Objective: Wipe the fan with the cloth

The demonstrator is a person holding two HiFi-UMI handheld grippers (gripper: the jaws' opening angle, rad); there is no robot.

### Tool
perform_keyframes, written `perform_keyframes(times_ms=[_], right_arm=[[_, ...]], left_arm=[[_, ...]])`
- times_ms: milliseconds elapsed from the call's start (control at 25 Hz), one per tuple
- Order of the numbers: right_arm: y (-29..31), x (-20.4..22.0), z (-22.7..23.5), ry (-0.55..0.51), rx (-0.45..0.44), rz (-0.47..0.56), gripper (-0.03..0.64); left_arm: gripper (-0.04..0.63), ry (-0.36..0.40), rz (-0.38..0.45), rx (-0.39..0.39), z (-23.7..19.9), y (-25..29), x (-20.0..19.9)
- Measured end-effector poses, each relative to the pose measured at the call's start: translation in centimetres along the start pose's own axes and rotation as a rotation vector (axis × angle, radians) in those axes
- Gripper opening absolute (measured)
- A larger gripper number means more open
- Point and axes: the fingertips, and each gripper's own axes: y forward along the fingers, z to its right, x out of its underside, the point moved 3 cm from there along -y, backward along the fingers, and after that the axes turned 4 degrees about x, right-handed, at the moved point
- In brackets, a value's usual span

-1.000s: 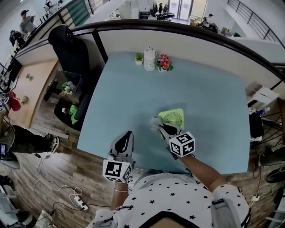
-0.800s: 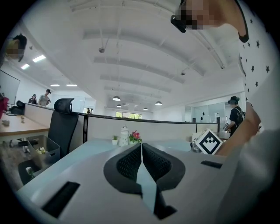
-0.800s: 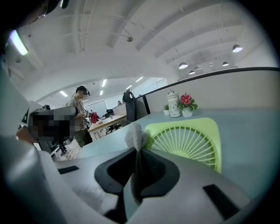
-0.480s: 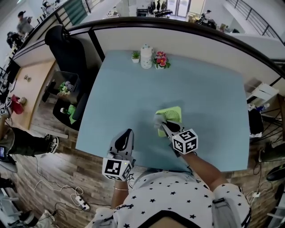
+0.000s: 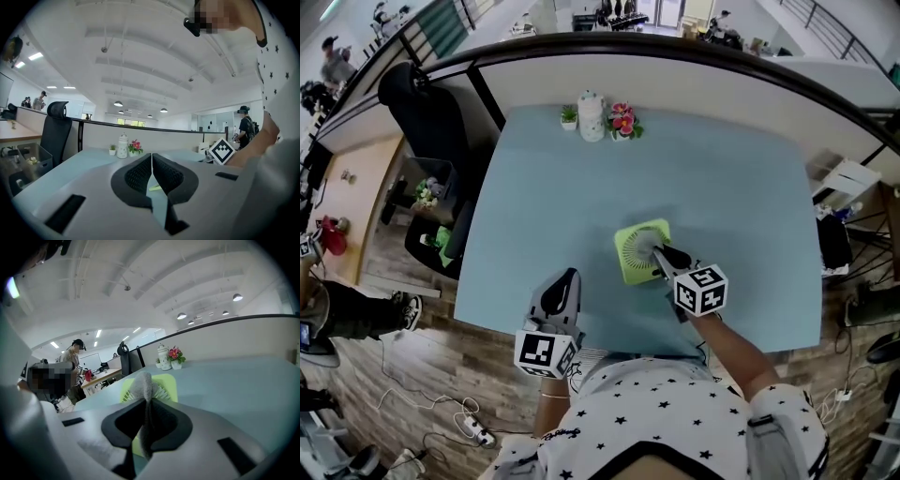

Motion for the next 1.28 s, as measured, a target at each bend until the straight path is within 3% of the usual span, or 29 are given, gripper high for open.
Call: perform_keyframes(times_ms=[440,760,1000,1280], right_arm=[[-1.7,0.8,4.0,0.043,0.103,0.001,0.034],[-2.3,0.6,3.7,0.051,0.108,0.008,0.034],[-2.0,-0.6,-0.9,0.011,0.0,0.047,0.034],[0.5,2.1,-6.2,-0.064,-0.128,-0.041,0.034]], left_arm=[[0.032,-0.009,-0.003,0.016,0.2,0.6,0.0],[0.032,-0.004,-0.002,0.023,0.5,0.4,-0.2],[0.032,-0.004,-0.003,0.021,0.4,0.1,-0.2],[0.032,-0.009,-0.006,0.013,0.2,-0.4,-0.1]])
